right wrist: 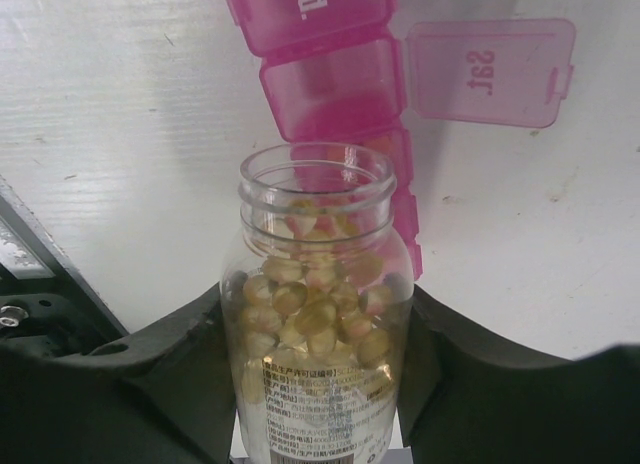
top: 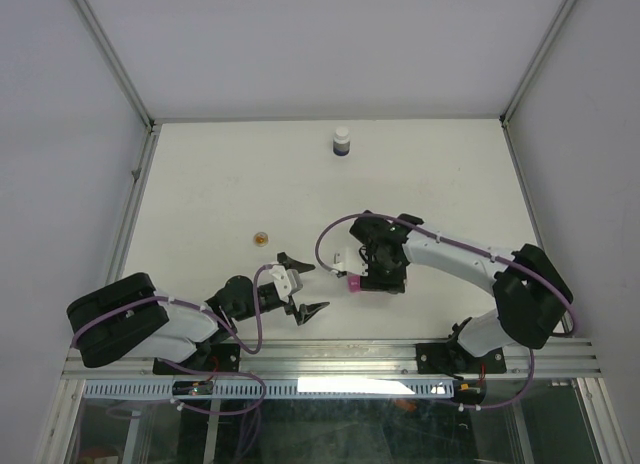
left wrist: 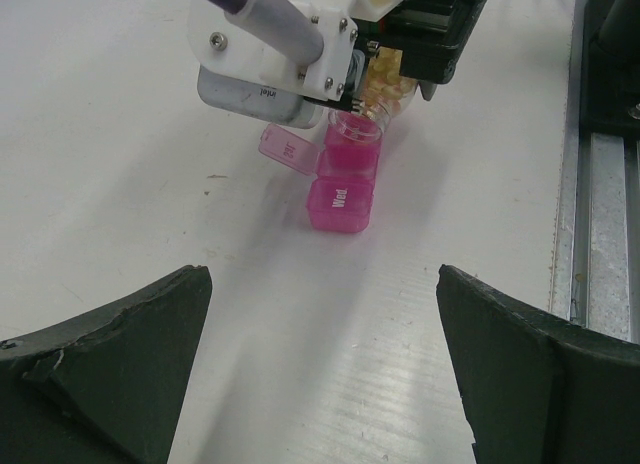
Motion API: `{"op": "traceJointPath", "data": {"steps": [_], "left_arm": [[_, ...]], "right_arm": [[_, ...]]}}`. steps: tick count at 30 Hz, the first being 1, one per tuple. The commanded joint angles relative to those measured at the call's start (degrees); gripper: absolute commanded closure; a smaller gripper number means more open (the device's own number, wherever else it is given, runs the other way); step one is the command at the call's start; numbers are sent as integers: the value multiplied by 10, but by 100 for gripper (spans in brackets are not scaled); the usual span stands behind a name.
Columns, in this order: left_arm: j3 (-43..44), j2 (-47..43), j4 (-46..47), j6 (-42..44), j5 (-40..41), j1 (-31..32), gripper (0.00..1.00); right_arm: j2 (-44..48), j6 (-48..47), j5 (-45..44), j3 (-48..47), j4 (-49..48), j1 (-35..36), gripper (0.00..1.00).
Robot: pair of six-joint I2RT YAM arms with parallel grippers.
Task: Sort the pills into containers
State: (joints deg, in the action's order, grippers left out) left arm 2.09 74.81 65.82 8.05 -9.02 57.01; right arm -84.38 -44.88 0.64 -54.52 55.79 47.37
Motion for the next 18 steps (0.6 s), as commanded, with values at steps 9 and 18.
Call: {"op": "traceJointPath", "data": {"steps": [9,18], "left_arm": [[-10,1,38,-8,-4,3,1],[-10,5,42,-6,-4,3,1]], "right_arm": [[32,10,10,-8,-2,7,100],[5,11,30,-25,19,-5,100]]}}
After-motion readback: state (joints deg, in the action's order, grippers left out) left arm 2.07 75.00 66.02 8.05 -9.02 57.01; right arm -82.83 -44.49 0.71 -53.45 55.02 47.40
